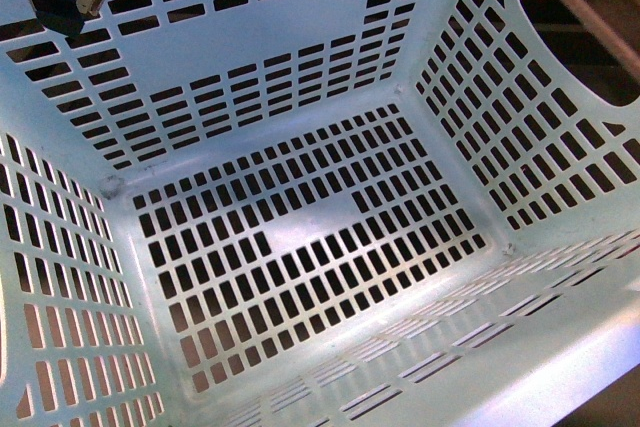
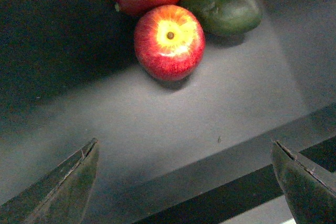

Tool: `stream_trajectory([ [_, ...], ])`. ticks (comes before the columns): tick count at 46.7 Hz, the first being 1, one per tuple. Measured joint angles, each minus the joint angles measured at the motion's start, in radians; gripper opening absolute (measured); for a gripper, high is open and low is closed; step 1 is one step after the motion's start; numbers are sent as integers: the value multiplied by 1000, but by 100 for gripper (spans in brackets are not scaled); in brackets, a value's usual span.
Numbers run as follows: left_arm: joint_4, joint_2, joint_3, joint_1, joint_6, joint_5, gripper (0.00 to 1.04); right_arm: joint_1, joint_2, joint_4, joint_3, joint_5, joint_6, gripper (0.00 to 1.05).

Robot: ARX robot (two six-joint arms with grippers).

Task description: Pick apple with right arm and hold basket with left

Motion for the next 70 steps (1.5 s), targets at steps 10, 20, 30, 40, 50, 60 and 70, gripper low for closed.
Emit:
stream_trajectory([
  [10,0,0,0,0,0,0,7,-87,204,60,72,-50,-29,96],
  [20,0,0,0,0,0,0,7,-133,304,64,155,-84,-52,96],
  [30,0,0,0,0,0,0,7,-139,360,12,282,-120,-62,96],
  [40,0,0,0,0,0,0,7,-123,398,-27,388,-155,-69,96],
  [50,0,0,0,0,0,0,7,-111,437,-45,449,-162,-71,96],
  [60,0,0,0,0,0,0,7,-110,503,-58,486,-163,-71,96],
  [70,0,0,0,0,0,0,7,-111,507,-60,489,-168,-69,76],
])
